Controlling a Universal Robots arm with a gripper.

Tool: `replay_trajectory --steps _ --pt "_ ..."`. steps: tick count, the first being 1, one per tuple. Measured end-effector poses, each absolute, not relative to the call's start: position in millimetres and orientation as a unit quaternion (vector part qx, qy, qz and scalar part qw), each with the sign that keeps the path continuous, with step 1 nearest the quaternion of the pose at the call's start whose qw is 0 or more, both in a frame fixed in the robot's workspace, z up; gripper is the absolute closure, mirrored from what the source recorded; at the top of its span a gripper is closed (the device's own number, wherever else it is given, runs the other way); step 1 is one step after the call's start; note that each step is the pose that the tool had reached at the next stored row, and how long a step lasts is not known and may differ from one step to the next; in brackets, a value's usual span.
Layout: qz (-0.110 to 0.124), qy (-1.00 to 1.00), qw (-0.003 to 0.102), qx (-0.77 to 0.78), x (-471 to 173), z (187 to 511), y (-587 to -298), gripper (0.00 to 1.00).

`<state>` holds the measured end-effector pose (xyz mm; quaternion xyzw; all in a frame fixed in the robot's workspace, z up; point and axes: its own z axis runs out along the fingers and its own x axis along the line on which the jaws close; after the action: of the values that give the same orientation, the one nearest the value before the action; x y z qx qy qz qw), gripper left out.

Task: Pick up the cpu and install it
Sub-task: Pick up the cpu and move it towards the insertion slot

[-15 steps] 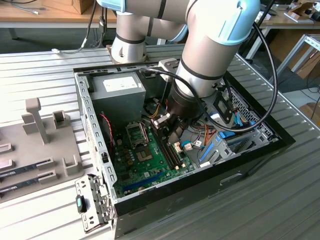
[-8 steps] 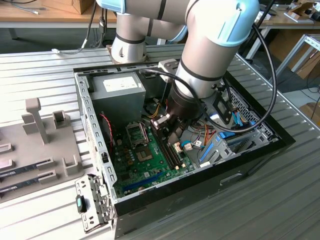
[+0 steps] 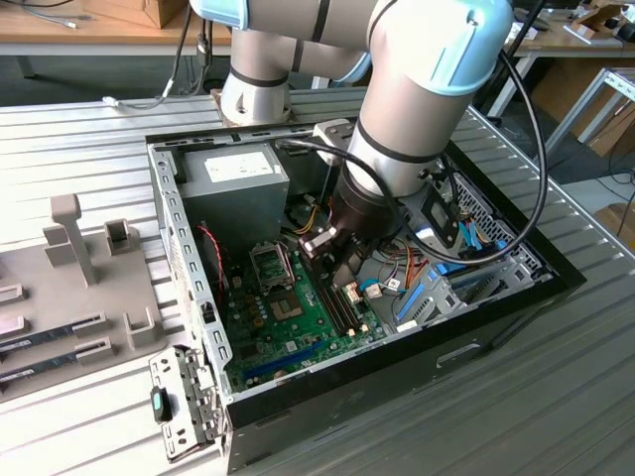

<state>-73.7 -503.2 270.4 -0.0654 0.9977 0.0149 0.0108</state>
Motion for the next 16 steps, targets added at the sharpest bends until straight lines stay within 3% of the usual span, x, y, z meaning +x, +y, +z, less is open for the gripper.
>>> replay_trajectory --steps 16 --pt "0.015 0.998 0.011 -0.065 -73.6 267.0 -503.2 0.53"
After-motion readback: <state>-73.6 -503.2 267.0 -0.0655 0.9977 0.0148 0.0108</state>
